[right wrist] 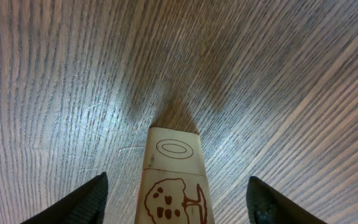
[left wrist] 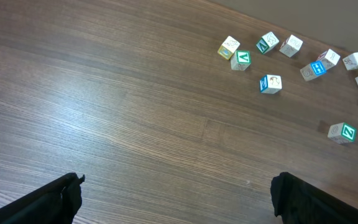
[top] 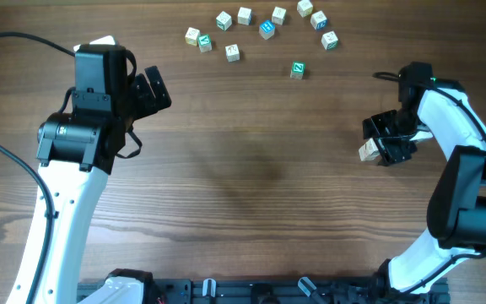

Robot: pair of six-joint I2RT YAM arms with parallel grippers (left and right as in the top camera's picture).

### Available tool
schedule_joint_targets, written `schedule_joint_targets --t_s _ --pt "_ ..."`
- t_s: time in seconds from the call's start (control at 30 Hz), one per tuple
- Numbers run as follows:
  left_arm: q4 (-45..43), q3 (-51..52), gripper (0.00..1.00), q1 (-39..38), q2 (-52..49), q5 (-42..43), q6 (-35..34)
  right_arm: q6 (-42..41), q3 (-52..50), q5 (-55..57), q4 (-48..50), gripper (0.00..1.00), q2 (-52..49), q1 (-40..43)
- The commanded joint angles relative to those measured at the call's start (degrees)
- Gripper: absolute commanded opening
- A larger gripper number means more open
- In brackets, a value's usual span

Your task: Form a tower

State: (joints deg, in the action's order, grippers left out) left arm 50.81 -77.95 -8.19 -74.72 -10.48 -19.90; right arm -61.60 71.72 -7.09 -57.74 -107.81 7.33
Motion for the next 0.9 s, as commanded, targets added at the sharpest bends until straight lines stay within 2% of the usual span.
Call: schedule_joint_targets --t_s 0.0,0.2,0.33,0.53,0.67,0.87 --pt "-0.1 0.2 1.00 0.3 0.0 -0.5 -0.7 0.1 0.0 -0.3 0.1 0.68 -0.7 0.2" --pt "-0.1 0.2 1.00 0.3 0.0 -0.5 -0.7 0.0 0.0 -0.3 0.2 0.60 -0.7 0.1" --pt "-0.1 0.2 1.00 0.3 0.0 -0.5 -0.7 0.0 0.0 -0.3 0.2 0.59 -0.7 0.2" --pt "-0.1 0.2 1.00 0.3 0.0 -0.5 -0.7 0.1 -0.1 -0.2 0.8 0.61 -0.7 0.1" --pt "-0.1 0.2 1.00 0.3 0.0 -0.5 -0.7 0.2 -0.1 -0.2 1.2 0.70 -0.7 0.1" --pt "-0.1 0.2 1.00 0.3 0.0 -0.5 -0.7 1.6 -0.1 -0.2 1.4 0.71 -0.7 0.1"
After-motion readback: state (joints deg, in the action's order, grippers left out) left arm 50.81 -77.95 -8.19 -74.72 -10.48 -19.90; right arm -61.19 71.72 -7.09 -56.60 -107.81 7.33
